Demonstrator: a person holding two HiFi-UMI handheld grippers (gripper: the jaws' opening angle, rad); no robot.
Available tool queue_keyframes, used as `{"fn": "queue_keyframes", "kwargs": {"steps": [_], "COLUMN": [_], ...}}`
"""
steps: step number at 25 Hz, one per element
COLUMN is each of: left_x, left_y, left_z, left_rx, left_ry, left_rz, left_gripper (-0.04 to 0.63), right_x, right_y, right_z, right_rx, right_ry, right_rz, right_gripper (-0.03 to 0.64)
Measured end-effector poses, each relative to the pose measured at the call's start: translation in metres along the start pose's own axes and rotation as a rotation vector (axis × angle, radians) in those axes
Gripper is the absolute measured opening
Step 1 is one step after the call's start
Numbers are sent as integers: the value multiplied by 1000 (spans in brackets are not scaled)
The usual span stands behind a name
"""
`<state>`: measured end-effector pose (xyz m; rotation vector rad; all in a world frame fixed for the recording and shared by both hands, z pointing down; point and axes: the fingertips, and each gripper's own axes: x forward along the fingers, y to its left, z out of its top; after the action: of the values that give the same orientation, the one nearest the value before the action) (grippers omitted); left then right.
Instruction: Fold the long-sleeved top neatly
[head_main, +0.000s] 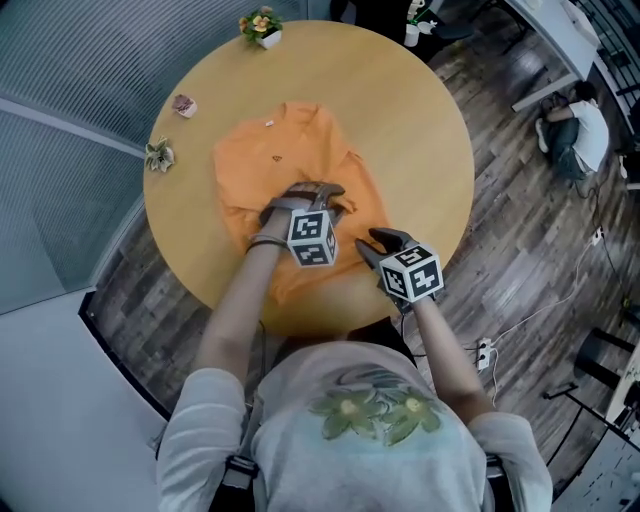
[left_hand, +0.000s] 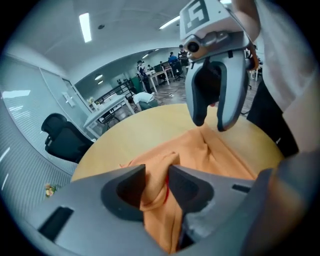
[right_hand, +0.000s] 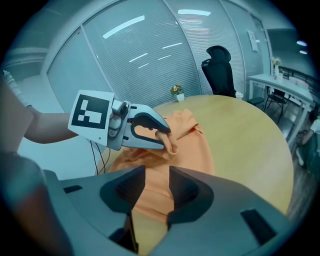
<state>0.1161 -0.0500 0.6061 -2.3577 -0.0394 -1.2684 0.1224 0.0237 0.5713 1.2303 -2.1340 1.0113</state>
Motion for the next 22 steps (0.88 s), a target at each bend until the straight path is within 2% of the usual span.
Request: {"fn": "queue_keyframes", "kwargs": {"steps": [5, 7, 9, 11, 15, 19, 22], "left_x": [-10, -18, -25, -27, -20, -12, -9], "left_y": [-4, -5, -6, -10, -17, -19, -21], "left_z": [3, 7, 10, 13, 14, 17, 17], "left_rx": [-242, -308, -345, -350, -283, -239, -214], "left_ry": [-48, -79, -103, -108, -81, -67, -55], "left_rz": [-14, -5, 7, 11, 7, -5, -13], "left_gripper": [215, 245, 249, 249, 249, 249, 249], "right_x": [-4, -2, 1, 4, 20, 58, 73], "right_y": [-11, -14, -15, -17, -24, -23, -11], "right_z": [-7, -6, 0, 10, 39, 45, 39], "right_rx": [17, 11, 7, 24, 59, 88, 105], "right_ry": [12, 17, 11, -19, -50, 80, 172], "right_rz": [8, 14, 25, 47, 116, 284, 421], "right_gripper": [160, 160, 160, 160, 188, 206, 191]}}
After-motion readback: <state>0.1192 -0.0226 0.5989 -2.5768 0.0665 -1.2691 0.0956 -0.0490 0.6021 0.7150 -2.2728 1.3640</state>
